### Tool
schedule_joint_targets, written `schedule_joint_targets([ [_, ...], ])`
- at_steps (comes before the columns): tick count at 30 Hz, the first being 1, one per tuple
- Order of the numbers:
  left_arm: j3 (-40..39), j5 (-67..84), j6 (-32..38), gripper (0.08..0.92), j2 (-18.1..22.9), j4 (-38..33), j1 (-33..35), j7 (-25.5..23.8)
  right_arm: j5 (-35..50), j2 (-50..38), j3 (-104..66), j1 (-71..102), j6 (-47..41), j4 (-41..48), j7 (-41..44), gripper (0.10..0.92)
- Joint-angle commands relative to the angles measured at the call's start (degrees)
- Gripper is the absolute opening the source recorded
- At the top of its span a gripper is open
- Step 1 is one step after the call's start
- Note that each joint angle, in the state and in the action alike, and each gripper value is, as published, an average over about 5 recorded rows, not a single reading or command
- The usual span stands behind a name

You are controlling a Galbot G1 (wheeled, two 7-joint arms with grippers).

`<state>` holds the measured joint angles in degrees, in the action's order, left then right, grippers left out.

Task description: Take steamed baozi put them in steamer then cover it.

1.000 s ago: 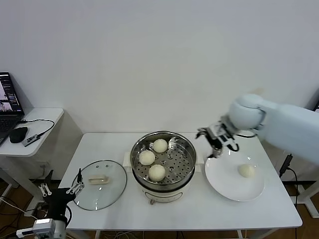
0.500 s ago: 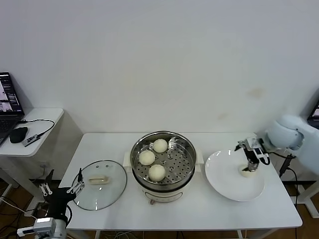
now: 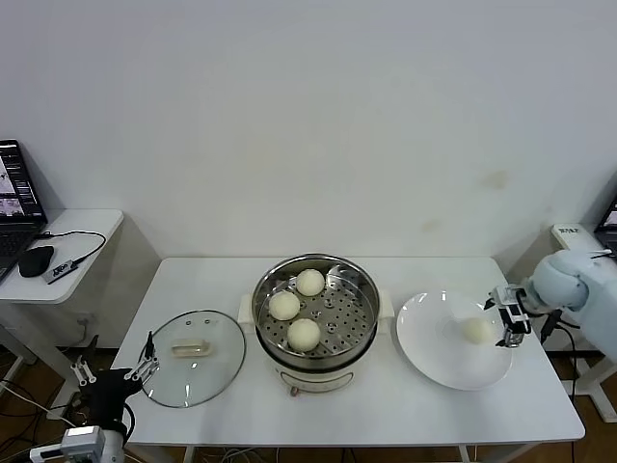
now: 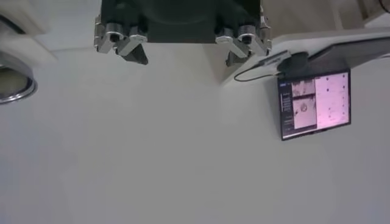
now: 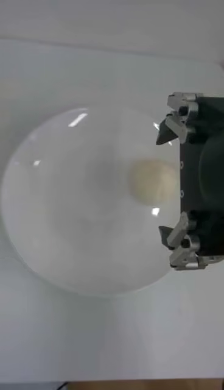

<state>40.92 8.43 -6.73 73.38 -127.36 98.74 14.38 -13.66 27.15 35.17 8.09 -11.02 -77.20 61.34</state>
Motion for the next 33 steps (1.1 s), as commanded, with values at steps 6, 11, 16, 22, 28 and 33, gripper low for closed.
schedule_joint_targets([
  [6,0.3,0.0,0.0,0.823,-0.1,0.7,-0.1,0.0,-6.1,9.4,-7.0,7.0,3.0,14.3,-2.0,0.823],
  [11,0.3,-0.1,0.0,0.823,0.0,1.0,0.0,0.0,-6.2,11.7,-7.6,6.8,3.7,16.5,-3.4,0.823],
  [16,0.2,-0.2,0.1,0.823,0.1,1.3,-0.2,0.0,-6.8,13.2,-7.6,6.1,3.7,18.0,-4.2,0.818],
  [22,0.2,-0.2,0.1,0.823,0.3,1.3,0.0,0.0,-7.6,14.0,-7.4,5.6,3.4,19.0,-4.0,0.782],
  [28,0.3,-0.2,0.2,0.823,0.3,1.3,0.1,0.0,-7.6,14.0,-7.4,5.4,3.3,18.9,-3.0,0.704],
  [33,0.3,-0.2,0.2,0.823,0.3,1.2,0.1,0.1,-5.8,12.3,-6.3,3.6,2.7,17.1,-1.4,0.649],
])
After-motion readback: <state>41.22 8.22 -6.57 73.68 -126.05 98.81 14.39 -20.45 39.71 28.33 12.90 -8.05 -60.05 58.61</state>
